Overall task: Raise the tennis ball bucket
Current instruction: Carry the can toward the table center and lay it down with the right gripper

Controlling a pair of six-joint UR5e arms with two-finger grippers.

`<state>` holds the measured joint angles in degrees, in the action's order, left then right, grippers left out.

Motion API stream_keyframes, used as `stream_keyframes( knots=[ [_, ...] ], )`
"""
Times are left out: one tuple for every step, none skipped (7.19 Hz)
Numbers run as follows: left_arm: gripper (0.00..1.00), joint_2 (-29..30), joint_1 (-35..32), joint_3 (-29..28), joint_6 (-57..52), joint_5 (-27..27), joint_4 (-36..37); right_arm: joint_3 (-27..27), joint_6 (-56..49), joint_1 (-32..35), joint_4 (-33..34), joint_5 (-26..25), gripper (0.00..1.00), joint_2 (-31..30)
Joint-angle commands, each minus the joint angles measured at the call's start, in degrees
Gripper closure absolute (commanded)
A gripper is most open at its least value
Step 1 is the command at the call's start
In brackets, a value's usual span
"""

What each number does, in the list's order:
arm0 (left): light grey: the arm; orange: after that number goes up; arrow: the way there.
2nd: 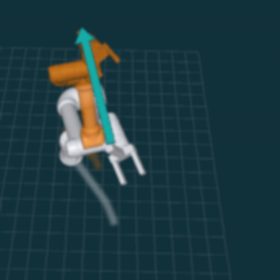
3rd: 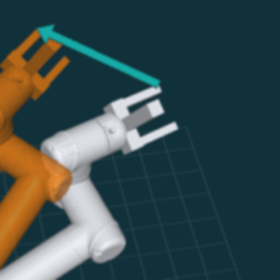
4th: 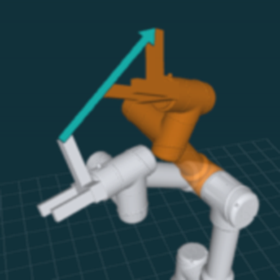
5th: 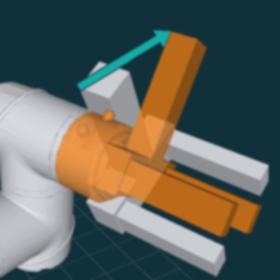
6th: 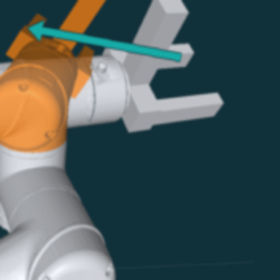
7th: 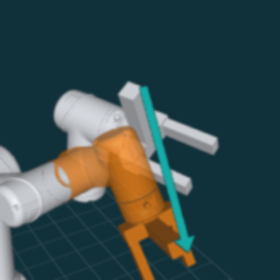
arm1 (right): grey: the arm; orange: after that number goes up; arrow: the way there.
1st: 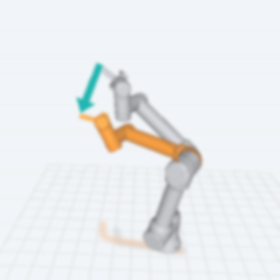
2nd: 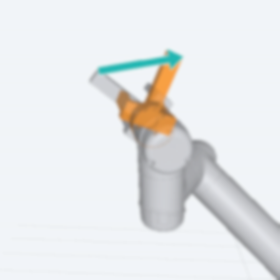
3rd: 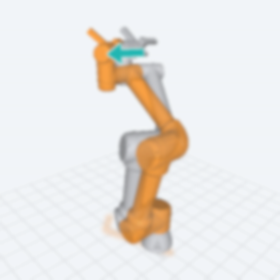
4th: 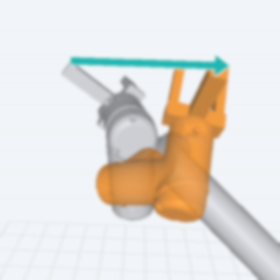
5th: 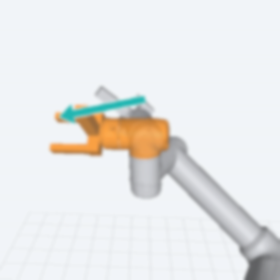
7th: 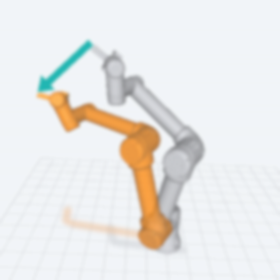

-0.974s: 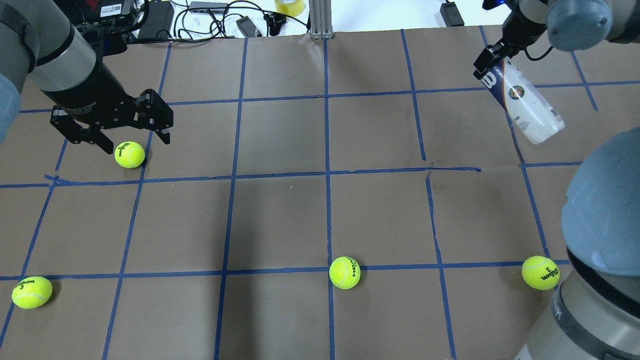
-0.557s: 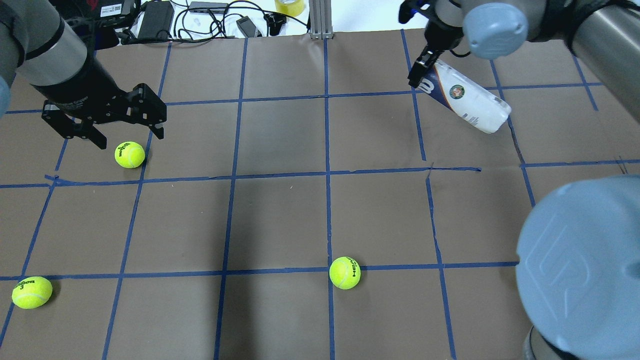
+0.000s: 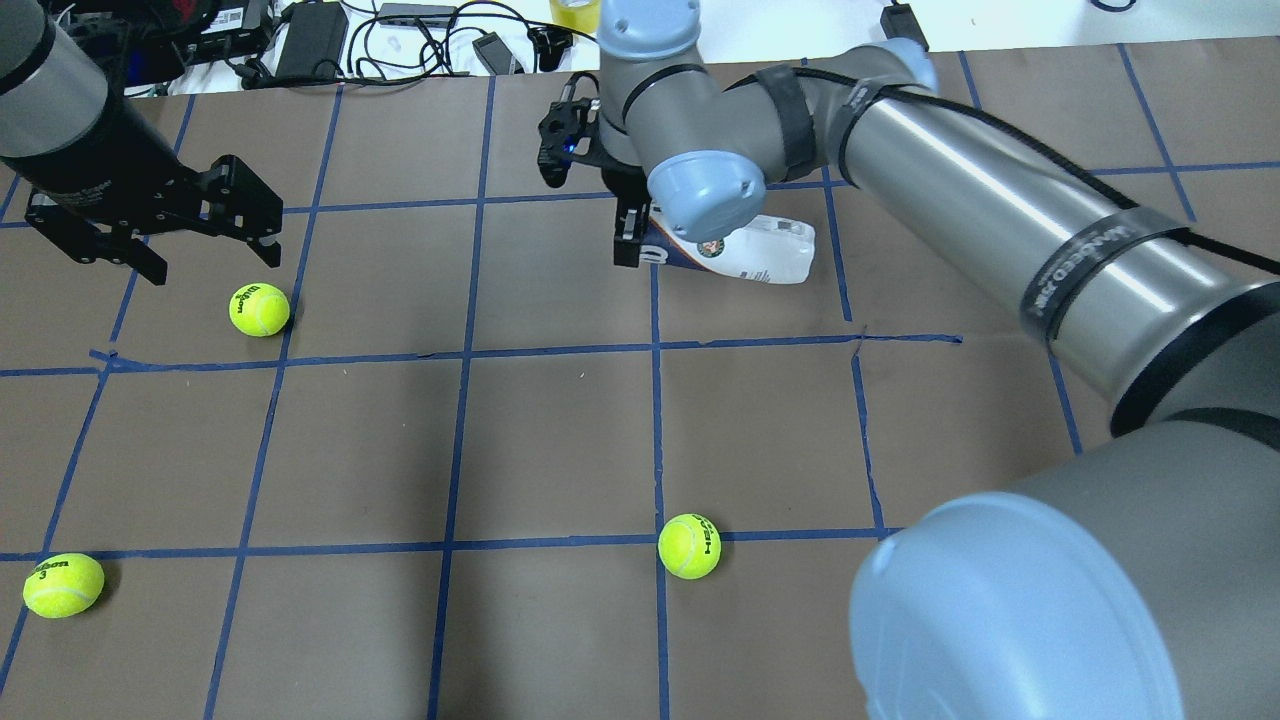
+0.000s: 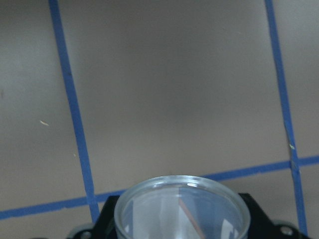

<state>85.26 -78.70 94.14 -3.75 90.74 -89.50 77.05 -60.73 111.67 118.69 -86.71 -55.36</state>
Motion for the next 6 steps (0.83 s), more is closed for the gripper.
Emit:
stream_keyframes(
  knots=[
    [0.0, -0.44, -0.48, 0.08, -0.73, -0.31, -1.64, 0.03, 2.52, 6.16, 3.28, -0.04, 0.67, 2.19],
    [0.0, -0.53, -0.58, 0.43, -0.64, -0.04, -1.73, 0.03, 2.81, 6.8, 3.22, 0.05, 0.66, 2.54],
    [0.0, -0.44, -0.58, 0.69, -0.64, -0.13, -1.3, -0.4, 2.98, 7.33, 3.48, 0.14, 0.66, 2.98],
    [0.0, -0.44, -0.58, 0.78, -0.64, -0.04, -1.3, 0.03, 2.72, 7.51, 5.22, 0.31, 0.67, 4.02],
    [0.0, -0.44, -0.49, 0.7, -0.64, -0.04, -1.3, 0.03, 2.37, 7.51, 5.94, 0.23, 0.59, 5.08],
    [0.0, -0.35, -0.05, 0.69, -0.73, -0.65, -1.64, -0.58, 2.02, 7.77, 7.77, 0.23, 0.42, 6.74]
  ],
)
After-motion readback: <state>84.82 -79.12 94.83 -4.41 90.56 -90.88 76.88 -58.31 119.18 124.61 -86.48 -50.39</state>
